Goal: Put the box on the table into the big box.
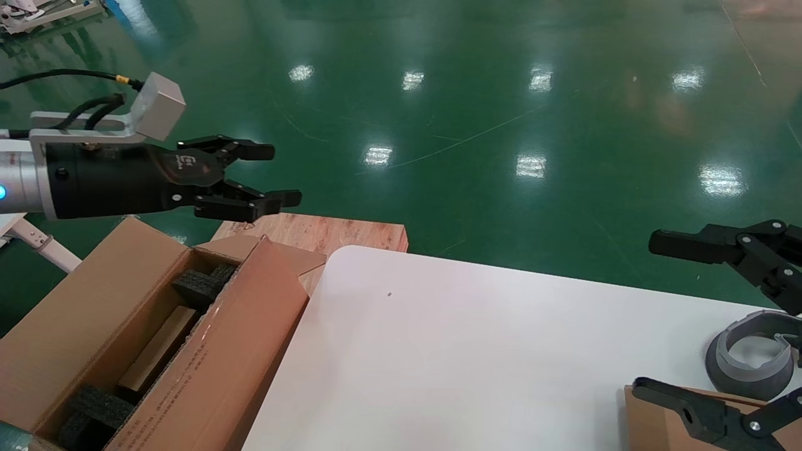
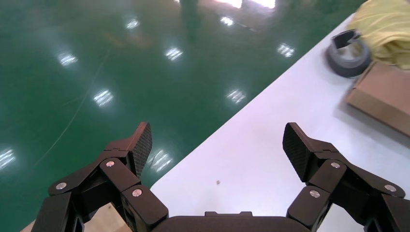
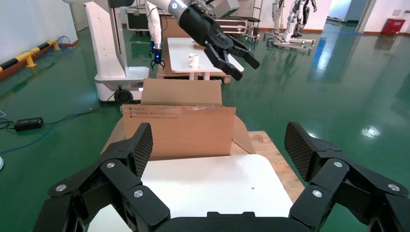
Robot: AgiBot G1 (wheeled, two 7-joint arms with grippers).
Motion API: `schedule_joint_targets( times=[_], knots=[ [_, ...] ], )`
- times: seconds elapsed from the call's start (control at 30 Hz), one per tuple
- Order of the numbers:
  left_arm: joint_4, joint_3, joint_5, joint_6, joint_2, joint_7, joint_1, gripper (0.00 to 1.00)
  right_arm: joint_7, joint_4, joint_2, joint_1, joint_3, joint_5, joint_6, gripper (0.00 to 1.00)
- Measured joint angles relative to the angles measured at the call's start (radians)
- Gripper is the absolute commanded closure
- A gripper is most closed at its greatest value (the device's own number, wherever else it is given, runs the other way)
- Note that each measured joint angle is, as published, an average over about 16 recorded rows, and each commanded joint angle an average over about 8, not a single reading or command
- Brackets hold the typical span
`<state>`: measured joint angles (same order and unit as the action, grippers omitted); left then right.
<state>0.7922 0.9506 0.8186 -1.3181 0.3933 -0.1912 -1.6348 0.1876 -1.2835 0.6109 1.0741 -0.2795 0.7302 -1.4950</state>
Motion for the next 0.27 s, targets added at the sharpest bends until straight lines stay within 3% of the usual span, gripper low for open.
schedule_joint_targets(
  times=[0.27],
  knots=[
    [0.028,-0.038,-0.005,-0.01,0.013,0.0,0.032,0.0,0.0,0.0,0.0,0.0,0.0,0.0,0.0,0.0]
  ],
)
